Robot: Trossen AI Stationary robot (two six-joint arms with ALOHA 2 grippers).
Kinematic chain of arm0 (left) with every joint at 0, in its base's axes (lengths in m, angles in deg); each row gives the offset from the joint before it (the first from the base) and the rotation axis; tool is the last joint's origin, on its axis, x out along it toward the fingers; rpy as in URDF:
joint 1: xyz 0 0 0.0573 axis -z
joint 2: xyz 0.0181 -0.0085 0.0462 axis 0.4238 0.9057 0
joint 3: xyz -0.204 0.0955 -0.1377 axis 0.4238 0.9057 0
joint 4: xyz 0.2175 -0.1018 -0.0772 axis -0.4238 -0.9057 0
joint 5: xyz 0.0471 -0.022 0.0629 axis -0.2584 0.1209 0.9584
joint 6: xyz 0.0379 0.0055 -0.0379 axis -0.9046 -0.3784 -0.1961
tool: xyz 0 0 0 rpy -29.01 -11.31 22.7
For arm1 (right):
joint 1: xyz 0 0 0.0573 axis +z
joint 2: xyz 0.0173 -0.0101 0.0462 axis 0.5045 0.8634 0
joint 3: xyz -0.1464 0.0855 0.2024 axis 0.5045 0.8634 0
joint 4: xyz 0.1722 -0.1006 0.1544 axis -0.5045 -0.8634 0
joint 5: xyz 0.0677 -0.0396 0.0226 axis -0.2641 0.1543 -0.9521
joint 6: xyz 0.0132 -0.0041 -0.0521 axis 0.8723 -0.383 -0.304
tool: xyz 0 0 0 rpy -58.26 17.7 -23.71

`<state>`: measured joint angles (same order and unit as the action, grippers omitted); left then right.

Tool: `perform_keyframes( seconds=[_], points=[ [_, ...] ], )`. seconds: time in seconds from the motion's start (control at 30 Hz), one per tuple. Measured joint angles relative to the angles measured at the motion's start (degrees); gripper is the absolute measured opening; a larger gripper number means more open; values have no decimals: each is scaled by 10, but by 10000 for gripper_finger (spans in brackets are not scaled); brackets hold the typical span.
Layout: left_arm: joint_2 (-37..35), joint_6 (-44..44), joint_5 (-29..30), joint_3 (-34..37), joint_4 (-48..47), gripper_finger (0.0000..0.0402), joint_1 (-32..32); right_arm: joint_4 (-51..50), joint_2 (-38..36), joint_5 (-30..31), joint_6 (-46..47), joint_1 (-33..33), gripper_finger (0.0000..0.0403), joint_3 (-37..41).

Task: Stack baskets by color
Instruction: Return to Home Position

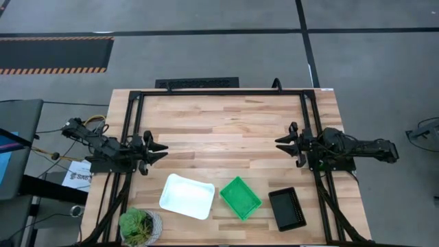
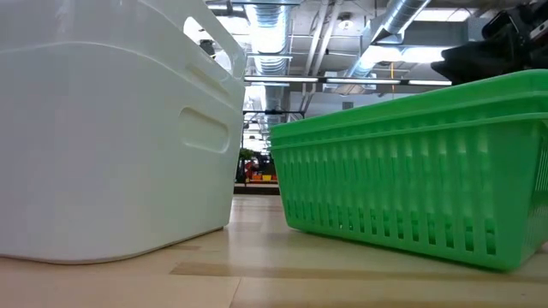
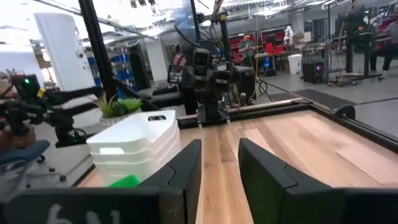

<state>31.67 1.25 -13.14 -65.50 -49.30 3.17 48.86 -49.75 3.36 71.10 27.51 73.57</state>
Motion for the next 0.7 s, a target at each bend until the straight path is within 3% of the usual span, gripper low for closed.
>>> perform_keyframes(
  seconds=[0.7],
  points=[
    [0,18,0,0,-2,122,0,-50,1,0,46,1,130,1]
  ],
)
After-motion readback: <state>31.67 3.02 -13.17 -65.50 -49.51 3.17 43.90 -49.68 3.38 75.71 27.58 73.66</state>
